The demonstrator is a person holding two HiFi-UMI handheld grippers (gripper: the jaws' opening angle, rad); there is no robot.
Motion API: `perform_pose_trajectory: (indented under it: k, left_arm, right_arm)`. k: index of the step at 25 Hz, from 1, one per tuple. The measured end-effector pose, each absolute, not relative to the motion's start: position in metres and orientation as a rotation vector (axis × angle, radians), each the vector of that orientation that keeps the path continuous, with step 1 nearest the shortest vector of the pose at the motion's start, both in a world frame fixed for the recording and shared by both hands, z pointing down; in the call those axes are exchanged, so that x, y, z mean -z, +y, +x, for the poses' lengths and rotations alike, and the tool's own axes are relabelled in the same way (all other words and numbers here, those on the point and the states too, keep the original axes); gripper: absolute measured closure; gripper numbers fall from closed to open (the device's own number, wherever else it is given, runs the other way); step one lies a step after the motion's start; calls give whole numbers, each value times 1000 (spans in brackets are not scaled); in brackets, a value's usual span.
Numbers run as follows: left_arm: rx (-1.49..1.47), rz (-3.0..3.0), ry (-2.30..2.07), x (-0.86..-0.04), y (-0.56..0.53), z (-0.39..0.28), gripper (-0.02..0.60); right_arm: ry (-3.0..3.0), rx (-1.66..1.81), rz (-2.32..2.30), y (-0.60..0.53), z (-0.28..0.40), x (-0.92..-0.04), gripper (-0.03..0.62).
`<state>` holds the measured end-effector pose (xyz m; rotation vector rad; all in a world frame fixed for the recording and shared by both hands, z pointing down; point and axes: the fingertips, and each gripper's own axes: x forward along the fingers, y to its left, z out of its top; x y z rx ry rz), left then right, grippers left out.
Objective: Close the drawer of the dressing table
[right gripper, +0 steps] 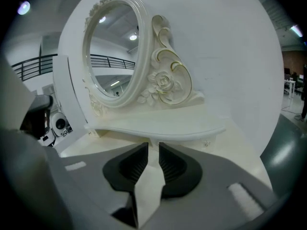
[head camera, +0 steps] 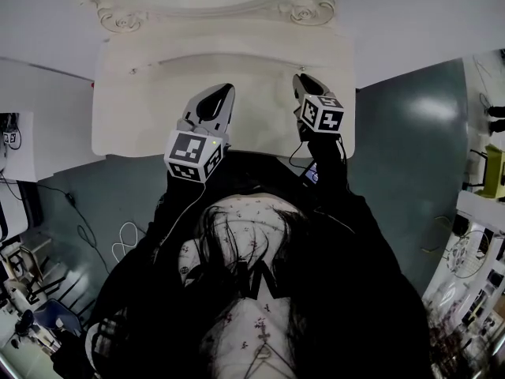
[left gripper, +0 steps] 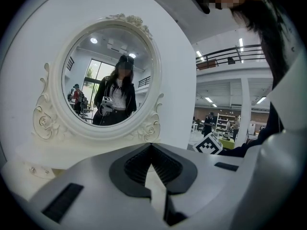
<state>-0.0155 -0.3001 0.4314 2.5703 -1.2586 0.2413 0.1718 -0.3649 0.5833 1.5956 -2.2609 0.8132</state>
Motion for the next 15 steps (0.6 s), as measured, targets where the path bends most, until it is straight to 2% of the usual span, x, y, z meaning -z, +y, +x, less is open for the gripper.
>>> perform_pose_trajectory:
  k: [8,15]
  left_arm:
    - [-240,2621,-1164,-431,-297,-11,581]
    - [-237,2678,-1068,-429,-298,-17,581]
  right_arm:
    - [-2469,-663,1643,-335,134,-492,516]
    - [-2528,-675,1652,-305,94,-458,516]
